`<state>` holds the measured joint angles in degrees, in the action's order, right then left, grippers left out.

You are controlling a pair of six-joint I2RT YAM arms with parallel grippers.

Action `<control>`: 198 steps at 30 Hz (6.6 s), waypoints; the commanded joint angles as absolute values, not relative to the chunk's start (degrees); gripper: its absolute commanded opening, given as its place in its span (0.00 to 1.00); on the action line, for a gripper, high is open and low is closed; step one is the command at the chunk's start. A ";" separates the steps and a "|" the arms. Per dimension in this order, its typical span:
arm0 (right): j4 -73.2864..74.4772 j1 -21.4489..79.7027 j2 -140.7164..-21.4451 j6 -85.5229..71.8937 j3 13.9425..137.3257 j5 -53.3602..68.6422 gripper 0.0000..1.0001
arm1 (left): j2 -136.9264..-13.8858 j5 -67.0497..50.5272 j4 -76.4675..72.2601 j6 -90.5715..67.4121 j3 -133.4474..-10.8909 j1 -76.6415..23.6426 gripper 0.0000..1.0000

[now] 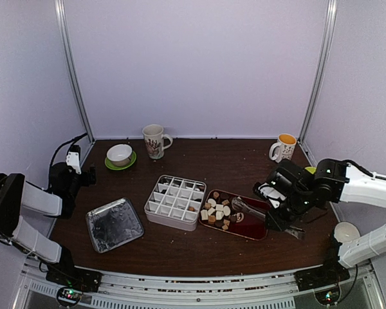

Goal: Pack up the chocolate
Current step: Pick up the fake chocolate from the plate, then place the fake chocolate in the empty pocket of the box, then adjust the fake chocolate in the empty pocket of the box, then pick up the packing box from the center of the board.

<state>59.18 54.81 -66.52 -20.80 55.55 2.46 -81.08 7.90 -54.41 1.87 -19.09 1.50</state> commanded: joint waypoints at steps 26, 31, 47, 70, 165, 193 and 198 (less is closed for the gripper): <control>35.07 56.08 -78.42 -16.71 62.41 17.00 0.20 | -81.56 8.35 -57.86 1.36 -18.98 1.73 0.98; 34.46 56.67 -82.63 -15.29 64.10 14.76 0.20 | -81.56 8.33 -57.91 1.41 -18.98 1.71 0.98; 35.39 57.87 -91.30 -12.86 70.11 10.92 0.20 | -81.56 8.29 -57.86 1.41 -18.98 1.76 0.98; 31.35 60.06 -98.44 -13.70 75.29 7.76 0.20 | -81.55 8.35 -57.91 1.41 -18.99 1.76 0.98; 51.80 47.83 -75.56 -13.97 70.87 5.24 0.28 | -63.04 22.26 24.67 -25.42 -45.87 -9.98 0.98; 54.99 46.16 -84.21 -9.91 75.76 10.24 0.27 | -96.78 -18.03 39.07 -23.38 -68.33 -25.47 0.71; 52.79 46.28 -82.34 -11.96 74.35 10.06 0.27 | -100.39 -16.89 39.21 -23.97 -70.20 -27.95 0.66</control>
